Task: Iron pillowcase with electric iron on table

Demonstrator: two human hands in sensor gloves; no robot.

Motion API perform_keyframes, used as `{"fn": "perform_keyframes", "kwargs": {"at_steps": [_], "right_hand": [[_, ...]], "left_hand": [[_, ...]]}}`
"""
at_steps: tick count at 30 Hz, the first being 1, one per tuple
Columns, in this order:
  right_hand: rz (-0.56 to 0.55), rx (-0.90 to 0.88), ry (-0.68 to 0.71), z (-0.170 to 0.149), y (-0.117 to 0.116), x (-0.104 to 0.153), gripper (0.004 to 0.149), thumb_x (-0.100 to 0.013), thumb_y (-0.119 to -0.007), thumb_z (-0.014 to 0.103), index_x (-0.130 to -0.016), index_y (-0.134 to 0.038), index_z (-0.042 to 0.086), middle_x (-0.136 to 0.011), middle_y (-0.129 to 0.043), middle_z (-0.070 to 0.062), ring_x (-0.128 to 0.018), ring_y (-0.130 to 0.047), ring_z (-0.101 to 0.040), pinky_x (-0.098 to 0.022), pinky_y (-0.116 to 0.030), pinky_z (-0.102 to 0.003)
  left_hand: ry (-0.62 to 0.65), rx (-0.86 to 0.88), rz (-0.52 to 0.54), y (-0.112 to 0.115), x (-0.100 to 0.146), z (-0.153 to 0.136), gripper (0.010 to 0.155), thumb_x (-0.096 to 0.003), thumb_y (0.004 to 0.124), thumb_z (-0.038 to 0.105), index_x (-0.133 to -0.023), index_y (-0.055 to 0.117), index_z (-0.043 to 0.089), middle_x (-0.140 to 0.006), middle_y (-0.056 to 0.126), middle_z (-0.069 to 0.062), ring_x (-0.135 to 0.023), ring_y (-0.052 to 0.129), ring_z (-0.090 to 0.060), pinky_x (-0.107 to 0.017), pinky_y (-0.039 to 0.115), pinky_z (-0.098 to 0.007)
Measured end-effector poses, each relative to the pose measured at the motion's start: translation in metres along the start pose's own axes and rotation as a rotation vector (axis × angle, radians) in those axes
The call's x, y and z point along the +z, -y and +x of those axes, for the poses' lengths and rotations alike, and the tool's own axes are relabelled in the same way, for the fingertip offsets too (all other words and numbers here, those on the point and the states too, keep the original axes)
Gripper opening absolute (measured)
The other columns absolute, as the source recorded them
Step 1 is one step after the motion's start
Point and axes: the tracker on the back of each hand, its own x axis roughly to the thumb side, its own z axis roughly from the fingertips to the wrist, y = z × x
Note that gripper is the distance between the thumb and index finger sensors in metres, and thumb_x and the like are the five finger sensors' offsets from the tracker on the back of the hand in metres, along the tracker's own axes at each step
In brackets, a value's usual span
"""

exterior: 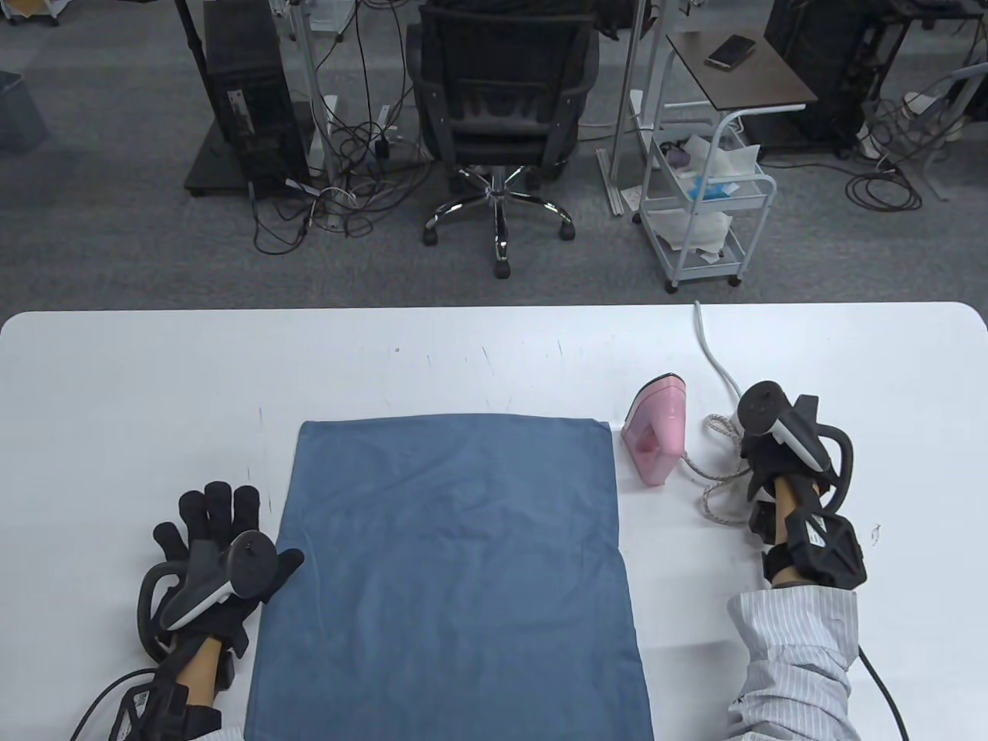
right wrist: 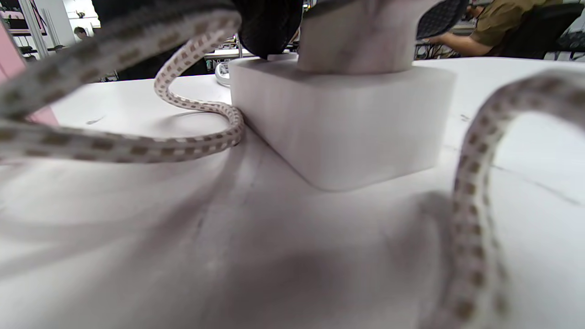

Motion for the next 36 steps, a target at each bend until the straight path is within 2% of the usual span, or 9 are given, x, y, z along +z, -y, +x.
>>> {"fn": "perform_keyframes", "kwargs": {"at_steps": [4, 9, 18, 26, 32, 36], "right_hand": [[-0.035, 0.037, -0.007, 0.0013, -0.0013, 0.0013, 0.054, -0.057, -0.063, 0.023, -0.107, -0.042, 0.021, -0.111, -0.063, 0.003, -0.098, -0.068, -0.045, -0.070, -0.063, -0.062], [-0.041, 0.071, -0.019, 0.0047, -0.0025, 0.0009, 0.052, -0.058, -0.063, 0.026, -0.107, -0.046, 0.020, -0.110, -0.065, 0.003, -0.097, -0.069, -0.046, -0.068, -0.066, -0.062], [-0.009, 0.064, -0.057, 0.0077, -0.0016, -0.0022, 0.051, -0.058, -0.061, 0.028, -0.106, -0.048, 0.018, -0.108, -0.065, 0.001, -0.097, -0.066, -0.046, -0.067, -0.059, -0.067], [-0.008, 0.018, -0.094, 0.0032, 0.0002, -0.0044, 0.048, -0.058, -0.061, 0.028, -0.105, -0.050, 0.021, -0.106, -0.067, 0.006, -0.095, -0.066, -0.042, -0.065, -0.057, -0.070], [-0.014, 0.015, -0.117, 0.0011, 0.0009, -0.0054, 0.045, -0.059, -0.059, 0.025, -0.104, -0.051, 0.024, -0.105, -0.068, 0.009, -0.090, -0.066, -0.036, -0.066, -0.054, -0.071], [-0.016, 0.007, -0.127, -0.0005, 0.0011, -0.0061, 0.044, -0.059, -0.058, 0.025, -0.103, -0.052, 0.024, -0.105, -0.068, 0.010, -0.087, -0.066, -0.032, -0.067, -0.056, -0.067]], "left_hand": [[-0.001, 0.000, -0.002, -0.0001, 0.0001, -0.0003, 0.098, -0.0515, 0.035, 0.070, -0.108, -0.016, 0.008, -0.106, -0.024, -0.029, -0.095, -0.016, -0.060, -0.063, 0.006, -0.080], [-0.001, -0.003, -0.005, 0.0001, 0.0001, -0.0009, 0.098, -0.0515, 0.035, 0.070, -0.108, -0.016, 0.008, -0.106, -0.024, -0.029, -0.094, -0.016, -0.060, -0.063, 0.006, -0.080], [0.006, -0.010, -0.016, 0.0004, 0.0008, -0.0008, 0.098, -0.0515, 0.035, 0.070, -0.108, -0.016, 0.008, -0.106, -0.024, -0.029, -0.095, -0.016, -0.060, -0.063, 0.006, -0.080], [0.006, -0.006, -0.023, 0.0010, 0.0013, -0.0015, 0.098, -0.0515, 0.035, 0.070, -0.107, -0.016, 0.008, -0.106, -0.025, -0.029, -0.094, -0.016, -0.060, -0.063, 0.006, -0.080], [0.010, -0.009, -0.028, 0.0016, 0.0011, -0.0015, 0.098, -0.0515, 0.035, 0.070, -0.107, -0.017, 0.008, -0.106, -0.025, -0.029, -0.094, -0.016, -0.060, -0.062, 0.006, -0.080], [0.011, -0.008, -0.039, 0.0020, 0.0013, -0.0012, 0.098, -0.0515, 0.035, 0.070, -0.107, -0.017, 0.008, -0.106, -0.025, -0.029, -0.094, -0.017, -0.060, -0.062, 0.005, -0.080]]}}
